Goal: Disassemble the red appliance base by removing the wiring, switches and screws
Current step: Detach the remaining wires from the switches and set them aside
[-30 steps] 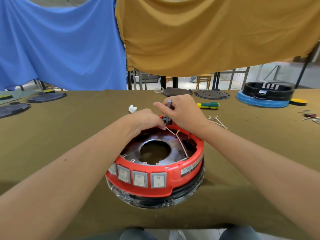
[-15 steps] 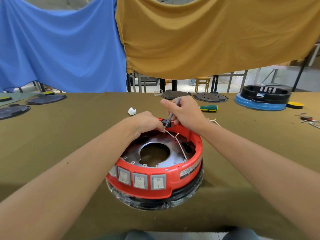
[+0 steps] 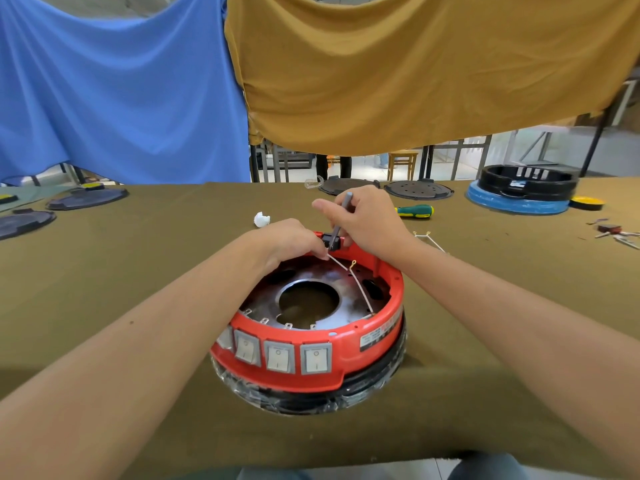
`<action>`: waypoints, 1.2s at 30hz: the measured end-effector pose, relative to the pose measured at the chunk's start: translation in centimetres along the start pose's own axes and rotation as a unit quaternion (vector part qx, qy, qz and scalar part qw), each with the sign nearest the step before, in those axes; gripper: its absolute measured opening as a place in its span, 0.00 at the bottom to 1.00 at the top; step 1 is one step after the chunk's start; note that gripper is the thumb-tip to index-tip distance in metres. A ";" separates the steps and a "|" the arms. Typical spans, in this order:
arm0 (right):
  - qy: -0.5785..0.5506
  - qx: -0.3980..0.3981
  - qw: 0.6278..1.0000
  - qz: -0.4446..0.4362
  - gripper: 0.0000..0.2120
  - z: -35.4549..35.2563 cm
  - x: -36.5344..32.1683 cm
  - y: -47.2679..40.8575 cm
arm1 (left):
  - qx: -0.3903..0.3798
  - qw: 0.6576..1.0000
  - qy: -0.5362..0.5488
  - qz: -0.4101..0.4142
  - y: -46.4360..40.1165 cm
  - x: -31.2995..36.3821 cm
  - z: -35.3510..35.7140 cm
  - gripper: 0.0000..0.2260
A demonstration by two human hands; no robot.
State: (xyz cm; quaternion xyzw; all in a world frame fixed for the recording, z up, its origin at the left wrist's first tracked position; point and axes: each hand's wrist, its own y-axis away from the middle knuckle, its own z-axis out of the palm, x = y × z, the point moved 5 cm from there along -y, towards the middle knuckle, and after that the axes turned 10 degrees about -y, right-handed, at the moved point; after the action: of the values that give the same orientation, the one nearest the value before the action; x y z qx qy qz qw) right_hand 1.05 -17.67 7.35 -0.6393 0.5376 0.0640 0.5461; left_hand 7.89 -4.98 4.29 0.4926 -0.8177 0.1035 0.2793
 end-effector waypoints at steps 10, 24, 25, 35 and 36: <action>0.063 -0.001 0.997 -0.042 0.23 0.3 -1.0 0.3 | -0.007 1.000 -0.004 -0.002 0.0 0.0 0.0 0.12; -0.108 0.018 0.990 0.086 0.22 -0.5 1.5 0.1 | 0.002 1.000 -0.008 0.002 -0.2 -0.1 0.0 0.11; -0.108 0.020 0.990 0.086 0.21 -0.5 1.4 0.1 | 0.002 1.000 -0.008 0.002 -0.2 -0.1 0.0 0.11; 0.085 -0.036 0.991 -0.100 0.22 0.3 -2.2 0.9 | -0.002 1.000 0.000 0.018 -0.7 -0.1 0.2 0.14; 0.072 -0.041 0.992 -0.099 0.22 0.3 -2.2 1.0 | -0.005 1.000 0.004 0.020 -0.8 -0.1 0.2 0.14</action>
State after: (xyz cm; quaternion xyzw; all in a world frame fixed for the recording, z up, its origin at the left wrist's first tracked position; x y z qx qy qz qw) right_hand -0.44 -15.92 8.11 -0.7141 0.5064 -0.0144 0.4832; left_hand 8.52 -5.40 4.02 0.4740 -0.8271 0.1069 0.2826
